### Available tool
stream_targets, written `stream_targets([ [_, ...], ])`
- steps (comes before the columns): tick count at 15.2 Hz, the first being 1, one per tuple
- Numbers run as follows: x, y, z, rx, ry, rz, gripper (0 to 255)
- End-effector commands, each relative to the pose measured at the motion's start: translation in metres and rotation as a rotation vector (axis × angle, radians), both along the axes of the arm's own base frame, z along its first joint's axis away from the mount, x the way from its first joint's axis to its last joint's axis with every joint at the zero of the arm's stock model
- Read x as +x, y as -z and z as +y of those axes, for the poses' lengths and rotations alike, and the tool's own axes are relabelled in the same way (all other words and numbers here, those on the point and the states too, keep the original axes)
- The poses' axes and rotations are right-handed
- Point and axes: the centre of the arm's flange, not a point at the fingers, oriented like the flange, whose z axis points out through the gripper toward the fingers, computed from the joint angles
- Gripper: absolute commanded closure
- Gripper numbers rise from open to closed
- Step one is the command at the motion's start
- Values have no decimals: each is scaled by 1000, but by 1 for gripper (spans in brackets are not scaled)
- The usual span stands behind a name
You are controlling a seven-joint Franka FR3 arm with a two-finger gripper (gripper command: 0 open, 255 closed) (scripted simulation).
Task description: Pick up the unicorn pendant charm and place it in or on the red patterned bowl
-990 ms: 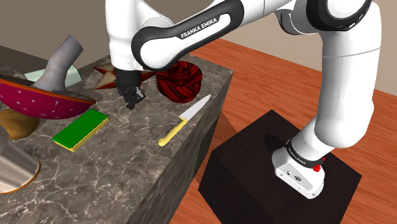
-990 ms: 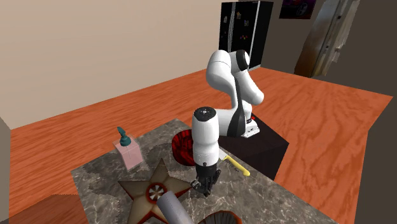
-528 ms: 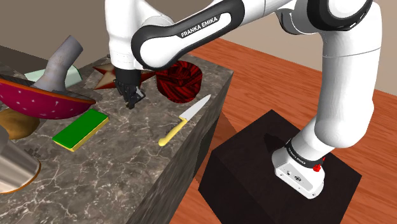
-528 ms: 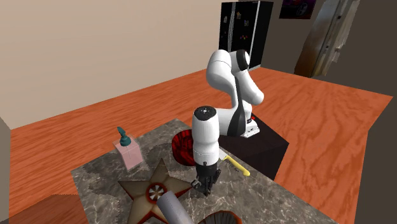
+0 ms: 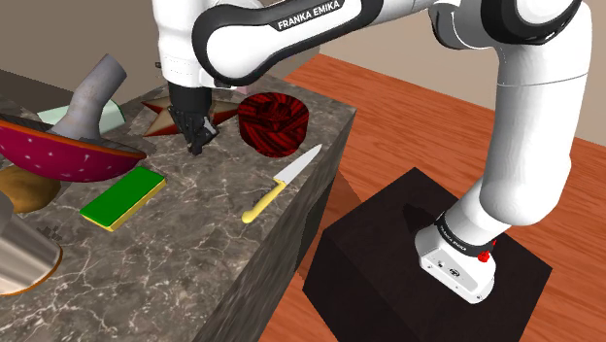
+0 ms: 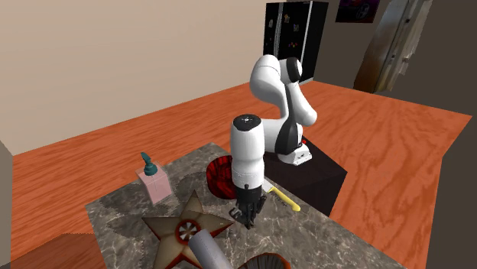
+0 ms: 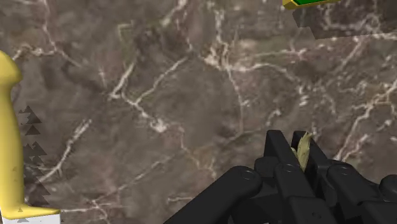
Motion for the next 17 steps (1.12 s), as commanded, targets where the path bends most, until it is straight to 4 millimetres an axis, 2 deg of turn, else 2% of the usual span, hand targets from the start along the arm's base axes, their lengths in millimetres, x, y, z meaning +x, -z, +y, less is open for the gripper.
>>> stream_targets([
  [1, 0, -11, -1, 0, 0, 0, 255],
  [17, 0, -95, -1, 0, 0, 0, 255],
])
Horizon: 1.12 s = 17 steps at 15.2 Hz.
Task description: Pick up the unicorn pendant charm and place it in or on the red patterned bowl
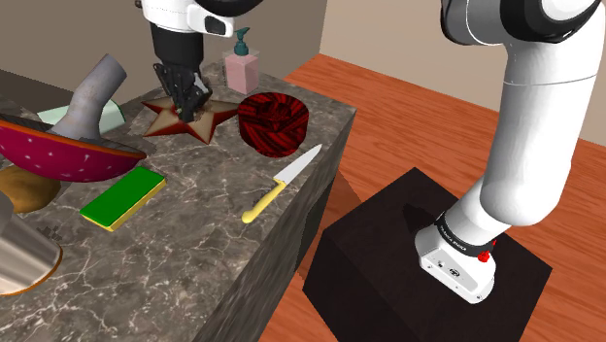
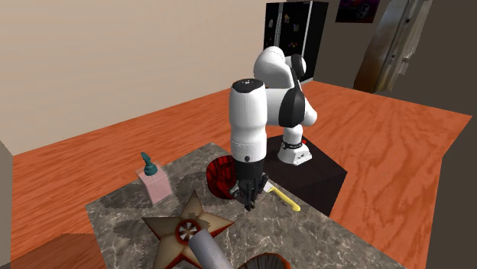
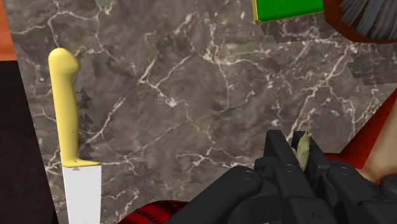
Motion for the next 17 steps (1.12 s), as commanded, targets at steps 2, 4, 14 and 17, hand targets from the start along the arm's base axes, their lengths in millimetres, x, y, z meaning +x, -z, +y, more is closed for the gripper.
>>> stream_targets([
  [2, 0, -16, -1, 0, 0, 0, 255],
  [4, 0, -26, -1, 0, 0, 0, 255],
  [14, -3, -35, -93, 0, 0, 0, 255],
  [17, -5, -34, -132, 0, 0, 0, 255],
])
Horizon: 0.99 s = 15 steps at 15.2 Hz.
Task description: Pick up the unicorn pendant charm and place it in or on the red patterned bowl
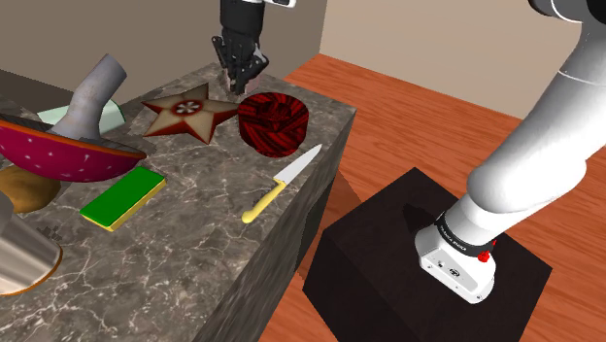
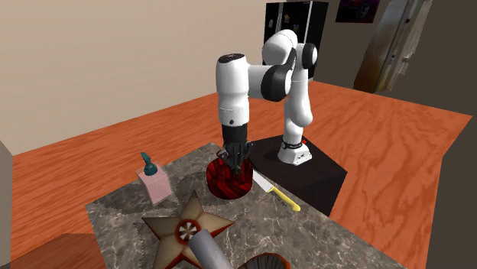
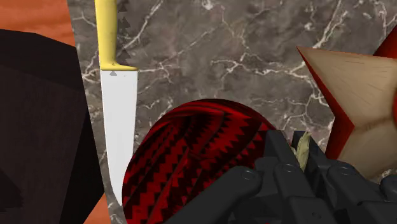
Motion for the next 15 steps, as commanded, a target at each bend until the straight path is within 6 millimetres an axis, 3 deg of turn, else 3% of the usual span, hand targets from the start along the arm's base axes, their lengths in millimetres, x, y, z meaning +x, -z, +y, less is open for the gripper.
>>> stream_targets([
  [1, -2, 1, -28, 1, 0, 1, 255],
  [6, -4, 4, -96, 1, 0, 1, 255],
  [15, -4, 51, -96, 1, 0, 1, 255],
])
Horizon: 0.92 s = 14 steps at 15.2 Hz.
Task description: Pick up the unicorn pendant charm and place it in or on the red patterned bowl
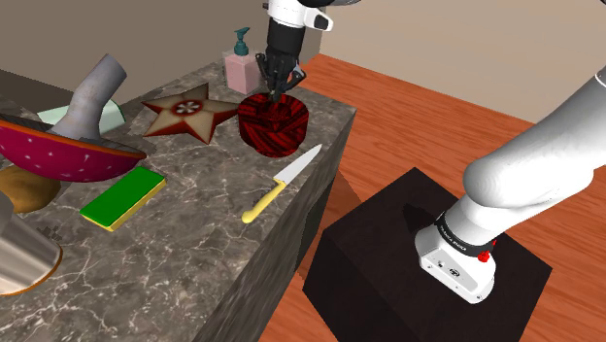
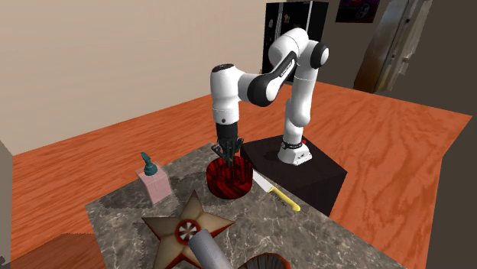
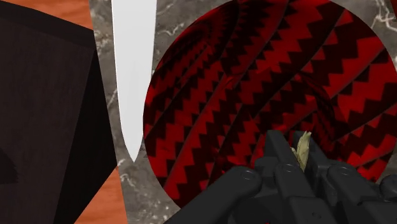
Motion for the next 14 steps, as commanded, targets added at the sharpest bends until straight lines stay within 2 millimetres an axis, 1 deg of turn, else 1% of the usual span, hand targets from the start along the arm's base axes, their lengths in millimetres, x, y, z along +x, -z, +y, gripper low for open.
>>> stream_targets([
  [1, 1, 11, 0, 0, 0, 0, 255],
  [3, 1, 21, 0, 0, 0, 0, 255],
  [10, 1, 21, 0, 0, 0, 0, 255],
  [11, 1, 21, 0, 0, 0, 0, 0],
  [14, 1, 21, 0, 0, 0, 0, 0],
])
